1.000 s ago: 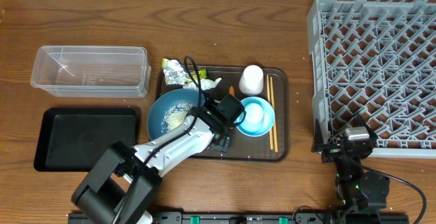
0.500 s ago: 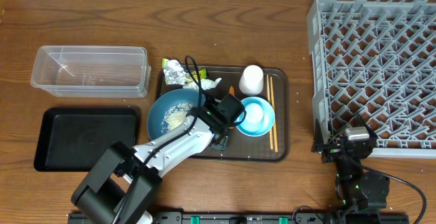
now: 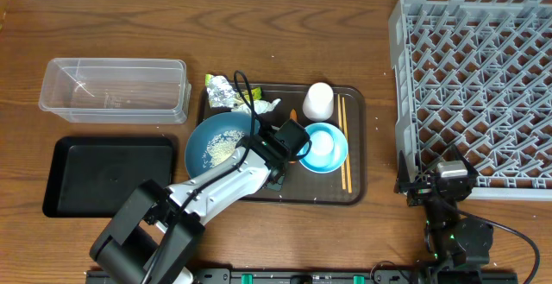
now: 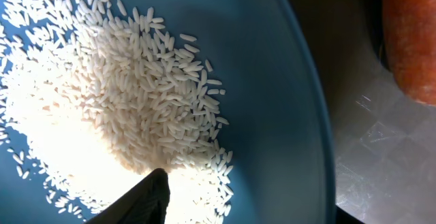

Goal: Sort waste into correct bins and load items into the dishwasher rack
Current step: 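Grip the blue bowl rim with the left gripper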

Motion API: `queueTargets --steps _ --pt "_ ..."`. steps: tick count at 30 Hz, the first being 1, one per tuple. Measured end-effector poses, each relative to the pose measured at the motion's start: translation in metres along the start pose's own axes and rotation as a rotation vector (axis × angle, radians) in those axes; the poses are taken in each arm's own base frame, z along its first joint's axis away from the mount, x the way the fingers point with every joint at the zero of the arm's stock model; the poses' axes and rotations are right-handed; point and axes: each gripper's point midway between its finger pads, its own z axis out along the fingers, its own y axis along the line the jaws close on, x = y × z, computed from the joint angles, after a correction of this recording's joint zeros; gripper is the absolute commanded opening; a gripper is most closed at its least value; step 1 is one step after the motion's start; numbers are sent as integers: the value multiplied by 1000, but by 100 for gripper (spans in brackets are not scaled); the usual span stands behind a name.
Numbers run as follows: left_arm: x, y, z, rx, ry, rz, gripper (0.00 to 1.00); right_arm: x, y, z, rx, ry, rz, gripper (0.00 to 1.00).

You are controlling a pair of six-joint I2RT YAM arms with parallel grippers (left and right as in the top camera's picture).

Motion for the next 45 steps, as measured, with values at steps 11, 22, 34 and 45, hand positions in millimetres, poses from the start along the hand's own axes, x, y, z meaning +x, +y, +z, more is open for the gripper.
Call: queueTargets --steps 11,22,34,45 --pt "1 -1 -2 1 8 6 41 0 0 0 0 0 0 99" --pt "0 -2 -3 2 6 -10 32 0 0 0 0 0 0 99" --pt "-8 3 -32 37 -69 -34 28 0 0 0 0 0 0 99" --pt "-10 6 -46 54 -102 -47 25 0 0 0 0 0 0 99"
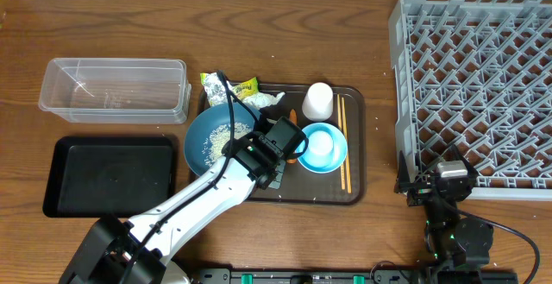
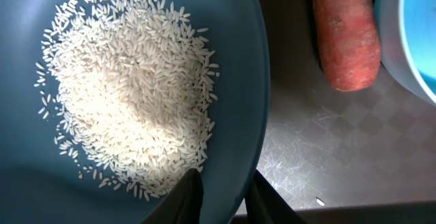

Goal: Sort waste into correct bins and load items into the dishwasher rack
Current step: 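Grip the blue bowl rim with the left gripper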

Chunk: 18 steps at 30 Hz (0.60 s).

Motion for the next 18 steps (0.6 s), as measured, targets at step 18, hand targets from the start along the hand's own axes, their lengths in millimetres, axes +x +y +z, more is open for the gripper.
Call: queueTargets --steps 18 --pt "9 -8 17 30 34 0 36 0 0 0 0 0 0 99"
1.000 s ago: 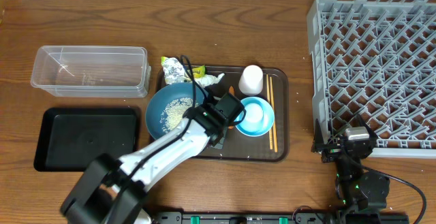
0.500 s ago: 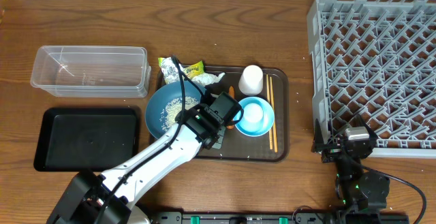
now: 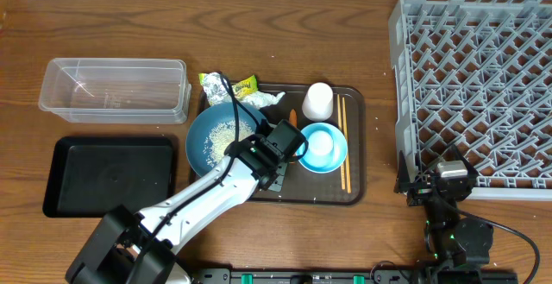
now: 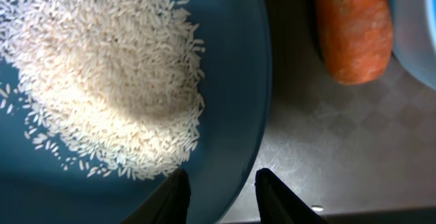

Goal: Sort waste into correct bins and load items into the dishwasher rack
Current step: 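Grip the blue bowl rim with the left gripper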

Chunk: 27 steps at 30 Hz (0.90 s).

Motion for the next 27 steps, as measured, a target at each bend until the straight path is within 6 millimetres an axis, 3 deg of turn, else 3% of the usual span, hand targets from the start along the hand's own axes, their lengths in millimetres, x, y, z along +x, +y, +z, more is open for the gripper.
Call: queueTargets --steps 20,27 --pt "7 -2 26 -29 58 13 36 0 0 0 0 0 0 99" --pt "5 -3 26 -25 49 10 23 0 0 0 0 0 0 99"
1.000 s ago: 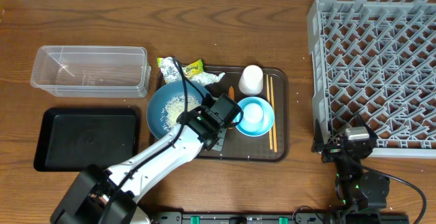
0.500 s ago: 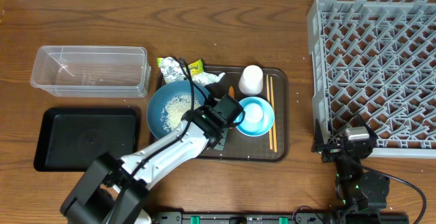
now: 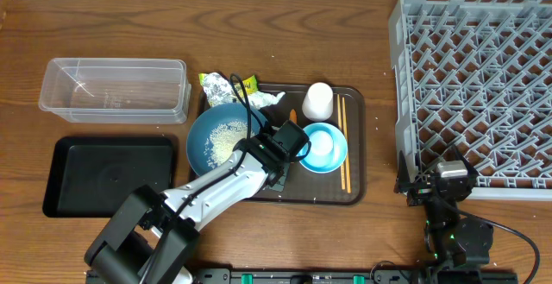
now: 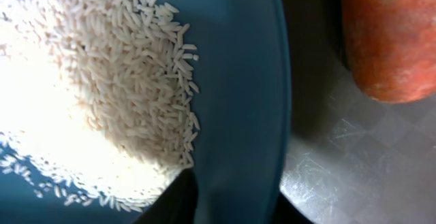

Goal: Sort waste into correct bins and load items into the dishwasher rack
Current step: 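Grip the blue bowl rim with the left gripper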

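A dark blue bowl (image 3: 220, 137) holding white rice (image 4: 88, 81) sits at the left of the brown tray (image 3: 285, 193). My left gripper (image 3: 263, 150) stands over the bowl's right rim (image 4: 235, 197). One finger is inside on the rice side and the other outside over the tray, with the bowl wall (image 4: 238, 81) between them; the jaws are partly open. A carrot (image 4: 392, 40) lies just right of the rim. My right gripper (image 3: 431, 185) rests by the near corner of the grey dishwasher rack (image 3: 479, 77); its jaws are too small to read.
On the tray are also a light blue bowl (image 3: 323, 146), a white cup (image 3: 318, 100), chopsticks (image 3: 345, 142) and a crumpled tissue (image 3: 267, 101). A green-yellow wrapper (image 3: 226, 86) lies at its back left edge. A clear bin (image 3: 114, 88) and a black bin (image 3: 112, 176) stand left.
The left wrist camera is closer to the bowl rim and carrot, and the two fingers stand a little wider apart on either side of the rim. Bowl and right arm are unchanged.
First only one left finger showed, over the rice inside the bowl. Then both fingers stood close together across the rim, and bowl and wrapper had shifted slightly. After that the fingers were wider apart on the rim, and now wider still and lower.
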Motion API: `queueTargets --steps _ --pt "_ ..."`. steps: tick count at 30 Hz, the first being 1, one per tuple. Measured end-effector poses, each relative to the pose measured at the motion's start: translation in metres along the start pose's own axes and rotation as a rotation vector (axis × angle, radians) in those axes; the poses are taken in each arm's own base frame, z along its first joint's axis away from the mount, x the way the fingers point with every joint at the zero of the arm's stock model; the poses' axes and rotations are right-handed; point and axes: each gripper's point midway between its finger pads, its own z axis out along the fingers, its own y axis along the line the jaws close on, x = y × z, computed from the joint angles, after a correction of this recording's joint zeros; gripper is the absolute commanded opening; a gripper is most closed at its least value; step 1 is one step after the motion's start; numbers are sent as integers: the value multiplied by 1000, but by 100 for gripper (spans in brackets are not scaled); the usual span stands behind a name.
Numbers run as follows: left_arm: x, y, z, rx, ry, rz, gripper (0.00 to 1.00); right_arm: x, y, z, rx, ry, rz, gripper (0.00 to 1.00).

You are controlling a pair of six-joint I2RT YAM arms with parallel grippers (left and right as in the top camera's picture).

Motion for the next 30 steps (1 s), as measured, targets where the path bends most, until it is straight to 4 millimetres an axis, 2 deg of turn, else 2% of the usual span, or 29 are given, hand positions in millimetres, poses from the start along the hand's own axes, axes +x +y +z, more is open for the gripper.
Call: queueTargets --steps 8,21,27,30 --pt "-3 -3 -1 8 -14 14 6 0 0 0 0 0 0 99" --pt "4 5 -6 -35 29 26 6 0 0 0 0 0 0 99" --pt "-3 6 -21 -24 16 16 6 0 0 0 0 0 0 99" --pt "-5 6 -34 2 -12 6 6 0 0 0 0 0 0 99"
